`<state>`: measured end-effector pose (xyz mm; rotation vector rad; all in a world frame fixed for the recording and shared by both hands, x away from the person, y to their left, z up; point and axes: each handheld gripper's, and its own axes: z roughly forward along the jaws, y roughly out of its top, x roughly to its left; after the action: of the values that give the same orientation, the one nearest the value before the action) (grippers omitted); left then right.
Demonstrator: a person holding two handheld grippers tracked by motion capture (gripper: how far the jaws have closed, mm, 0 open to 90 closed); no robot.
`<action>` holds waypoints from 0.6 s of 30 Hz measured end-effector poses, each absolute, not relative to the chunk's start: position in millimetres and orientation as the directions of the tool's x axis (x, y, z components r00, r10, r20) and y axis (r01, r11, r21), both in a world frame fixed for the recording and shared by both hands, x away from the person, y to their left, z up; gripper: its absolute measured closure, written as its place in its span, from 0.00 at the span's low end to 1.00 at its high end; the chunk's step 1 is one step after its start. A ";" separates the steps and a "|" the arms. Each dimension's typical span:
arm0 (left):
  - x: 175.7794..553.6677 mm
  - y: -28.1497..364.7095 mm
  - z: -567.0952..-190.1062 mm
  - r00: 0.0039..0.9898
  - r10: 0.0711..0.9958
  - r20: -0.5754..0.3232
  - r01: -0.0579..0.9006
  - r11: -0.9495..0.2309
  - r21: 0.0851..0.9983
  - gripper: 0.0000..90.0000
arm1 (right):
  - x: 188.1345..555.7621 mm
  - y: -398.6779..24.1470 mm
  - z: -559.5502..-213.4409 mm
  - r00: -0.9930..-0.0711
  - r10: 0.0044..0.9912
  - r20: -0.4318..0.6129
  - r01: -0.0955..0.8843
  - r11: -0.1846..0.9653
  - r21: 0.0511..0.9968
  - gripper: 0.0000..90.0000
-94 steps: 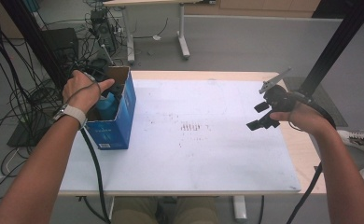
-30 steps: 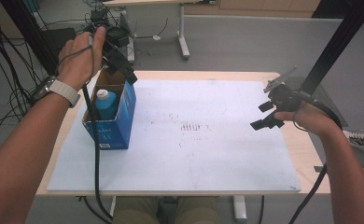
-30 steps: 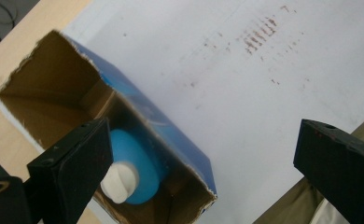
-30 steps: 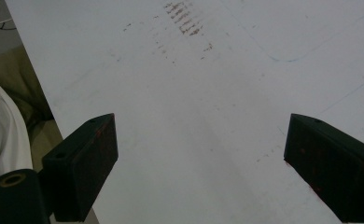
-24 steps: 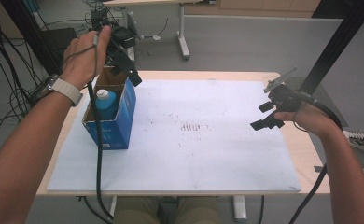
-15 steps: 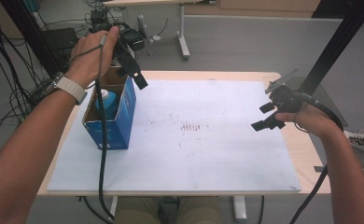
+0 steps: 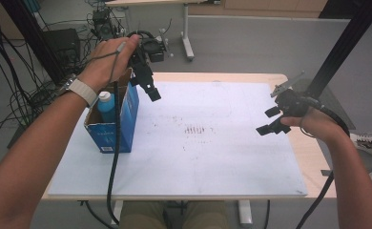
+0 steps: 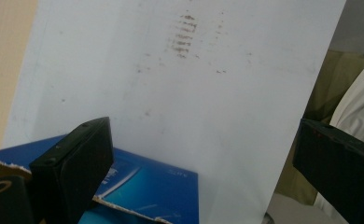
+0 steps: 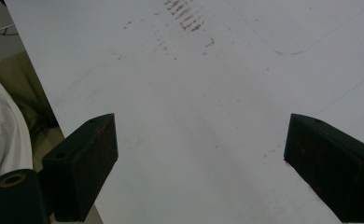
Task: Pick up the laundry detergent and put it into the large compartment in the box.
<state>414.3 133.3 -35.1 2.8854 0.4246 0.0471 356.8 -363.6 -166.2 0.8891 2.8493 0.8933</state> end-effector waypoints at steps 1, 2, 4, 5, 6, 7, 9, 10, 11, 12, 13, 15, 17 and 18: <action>414.9 130.8 -36.9 0.963 0.271 -0.007 0.265 -0.938 0.222 0.06 | 356.4 -363.8 -166.7 -0.835 0.531 0.142 0.516 0.670 0.534 0.11; 415.9 128.9 -37.9 0.966 0.257 -0.012 0.254 -0.942 0.219 0.06 | 356.0 -364.0 -167.2 -0.834 0.532 0.143 0.518 0.667 0.535 0.11; 415.2 124.8 -41.4 0.972 0.235 -0.014 0.232 -0.947 0.223 0.06 | 355.2 -364.4 -168.1 -0.833 0.534 0.145 0.519 0.664 0.538 0.11; 415.3 123.1 -42.8 0.975 0.222 -0.016 0.220 -0.949 0.225 0.06 | 354.9 -364.6 -168.2 -0.833 0.534 0.145 0.519 0.664 0.538 0.11; 415.5 121.3 -44.1 0.978 0.207 -0.018 0.206 -0.952 0.225 0.06 | 354.4 -364.9 -168.2 -0.832 0.536 0.145 0.521 0.663 0.538 0.11; 415.1 119.6 -45.5 0.980 0.196 -0.018 0.195 -0.954 0.226 0.06 | 353.9 -365.2 -168.2 -0.831 0.537 0.145 0.521 0.662 0.538 0.11; 413.6 116.1 -47.9 0.985 0.173 -0.014 0.171 -0.958 0.229 0.06 | 353.2 -366.2 -168.4 -0.831 0.538 0.144 0.521 0.660 0.541 0.11; 413.9 113.5 -49.4 0.987 0.157 -0.018 0.157 -0.961 0.226 0.06 | 352.9 -366.4 -168.5 -0.830 0.539 0.144 0.522 0.659 0.541 0.11; 413.4 110.5 -50.9 0.990 0.143 -0.018 0.143 -0.965 0.222 0.06 | 352.9 -366.7 -168.7 -0.830 0.539 0.144 0.523 0.659 0.541 0.11; 412.5 106.3 -52.4 0.992 0.126 -0.015 0.126 -0.969 0.213 0.06 | 352.8 -366.8 -168.8 -0.829 0.540 0.144 0.523 0.659 0.541 0.11; 412.2 104.1 -53.5 0.993 0.119 -0.015 0.120 -0.971 0.209 0.06 | 352.6 -366.9 -169.1 -0.829 0.540 0.144 0.522 0.658 0.542 0.11; 411.1 98.6 -56.3 0.995 0.101 -0.014 0.102 -0.975 0.200 0.06 | 352.2 -366.8 -169.1 -0.828 0.541 0.145 0.524 0.657 0.542 0.11; 411.2 95.1 -58.0 0.996 0.091 -0.018 0.093 -0.976 0.196 0.06 | 351.8 -367.2 -169.4 -0.829 0.541 0.143 0.523 0.658 0.543 0.11; 410.8 93.3 -58.8 0.996 0.086 -0.018 0.088 -0.977 0.193 0.06 | 351.5 -367.8 -169.7 -0.829 0.541 0.142 0.522 0.657 0.544 0.11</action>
<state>410.8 93.3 -58.8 2.9440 0.1295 -0.0135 351.5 -367.8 -169.7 0.9083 2.8303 0.9132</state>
